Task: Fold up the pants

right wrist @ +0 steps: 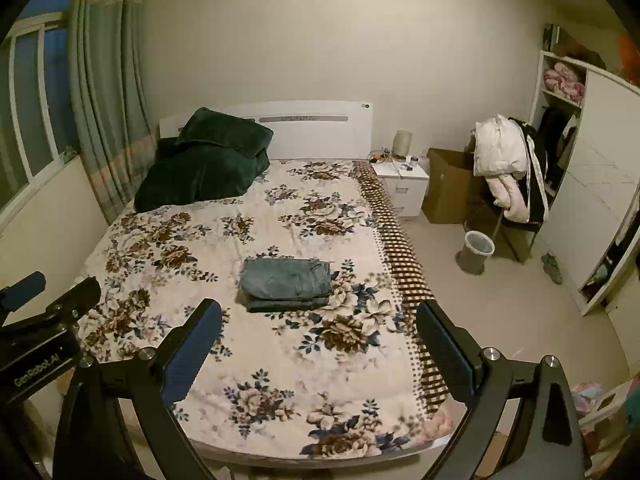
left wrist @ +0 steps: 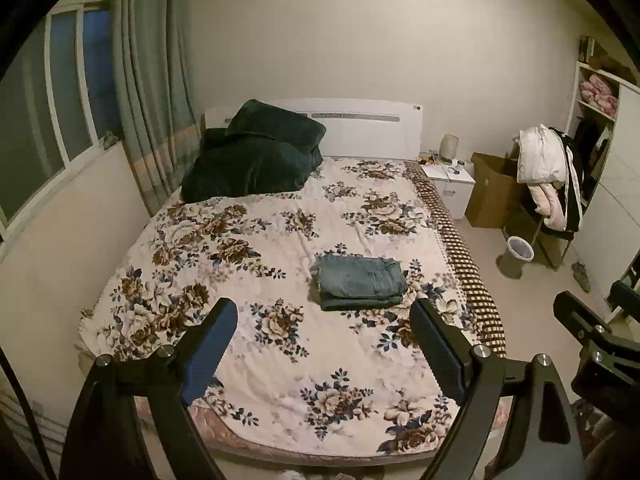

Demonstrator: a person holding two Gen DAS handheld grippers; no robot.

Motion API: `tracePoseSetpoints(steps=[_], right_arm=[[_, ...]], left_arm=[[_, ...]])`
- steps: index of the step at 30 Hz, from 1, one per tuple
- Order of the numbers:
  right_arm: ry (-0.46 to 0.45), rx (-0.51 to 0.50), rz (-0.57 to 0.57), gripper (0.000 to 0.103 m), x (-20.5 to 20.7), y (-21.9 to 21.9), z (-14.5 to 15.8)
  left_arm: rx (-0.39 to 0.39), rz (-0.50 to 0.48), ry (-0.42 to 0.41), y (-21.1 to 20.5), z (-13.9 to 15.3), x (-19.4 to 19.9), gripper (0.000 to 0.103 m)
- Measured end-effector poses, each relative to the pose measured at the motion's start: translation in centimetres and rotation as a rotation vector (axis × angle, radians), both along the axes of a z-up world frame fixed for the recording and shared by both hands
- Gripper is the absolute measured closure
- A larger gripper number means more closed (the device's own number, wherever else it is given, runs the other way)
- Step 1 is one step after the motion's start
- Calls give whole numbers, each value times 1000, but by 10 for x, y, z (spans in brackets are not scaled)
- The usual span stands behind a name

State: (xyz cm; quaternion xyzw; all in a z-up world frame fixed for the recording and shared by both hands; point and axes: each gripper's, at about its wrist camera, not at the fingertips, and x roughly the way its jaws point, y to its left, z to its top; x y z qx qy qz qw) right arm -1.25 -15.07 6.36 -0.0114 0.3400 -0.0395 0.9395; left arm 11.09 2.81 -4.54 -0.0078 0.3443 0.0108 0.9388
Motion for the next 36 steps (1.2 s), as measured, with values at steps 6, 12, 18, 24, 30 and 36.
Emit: tracePoseSetpoints(steps=[6,12,18,24,30,36], right_arm=[[-2,6,-10,3,21,-7,-19],[3,-8,-50,3,61,-19,-52],[20,-15,-65,3,110,-30,-88],[63,2,-50,3,151,-37,-123],[99,25,-43,3,169,-38,-145],[105,35,-49,3,173,-37,-154]], left_arm=[[-3,-5,-2,-5,-13,9,0],[20,22,-11,-13,-36,35,0],[24,33,78,-18,-69,71,0],[45,49,93,-20,-85,93,0],[70,43,97,-23,-91,110,0],[73,46,96,-22,-90,120,0]])
